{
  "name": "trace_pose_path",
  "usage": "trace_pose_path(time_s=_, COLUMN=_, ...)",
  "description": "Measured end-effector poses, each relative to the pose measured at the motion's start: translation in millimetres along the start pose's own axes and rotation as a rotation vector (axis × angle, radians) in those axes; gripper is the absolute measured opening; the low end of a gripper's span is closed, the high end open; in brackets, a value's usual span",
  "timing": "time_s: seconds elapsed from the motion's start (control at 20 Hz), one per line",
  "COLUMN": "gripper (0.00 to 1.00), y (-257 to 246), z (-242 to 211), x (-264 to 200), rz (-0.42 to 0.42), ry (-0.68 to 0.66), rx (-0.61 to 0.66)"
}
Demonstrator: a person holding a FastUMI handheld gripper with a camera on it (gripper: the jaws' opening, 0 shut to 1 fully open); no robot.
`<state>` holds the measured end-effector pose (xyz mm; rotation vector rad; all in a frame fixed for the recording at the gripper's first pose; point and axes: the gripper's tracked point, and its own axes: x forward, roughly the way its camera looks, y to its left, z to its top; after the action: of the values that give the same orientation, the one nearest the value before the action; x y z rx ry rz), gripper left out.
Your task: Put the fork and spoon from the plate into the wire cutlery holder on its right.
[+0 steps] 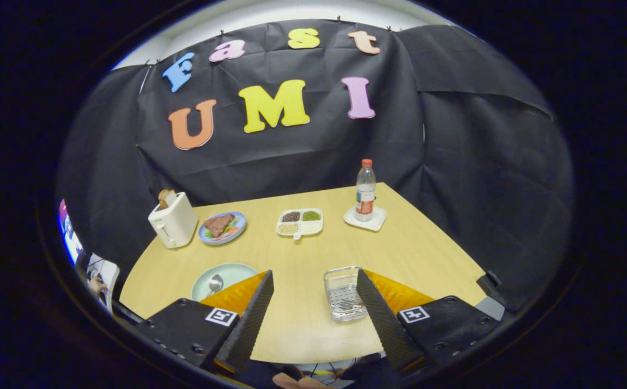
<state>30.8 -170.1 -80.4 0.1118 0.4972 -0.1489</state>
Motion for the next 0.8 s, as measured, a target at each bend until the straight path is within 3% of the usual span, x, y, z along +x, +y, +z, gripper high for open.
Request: trace_pose_path(time_s=0.8, gripper=0.96, y=178, z=-63, x=50, rz=0.093, ry=0.078, rx=-0.061)
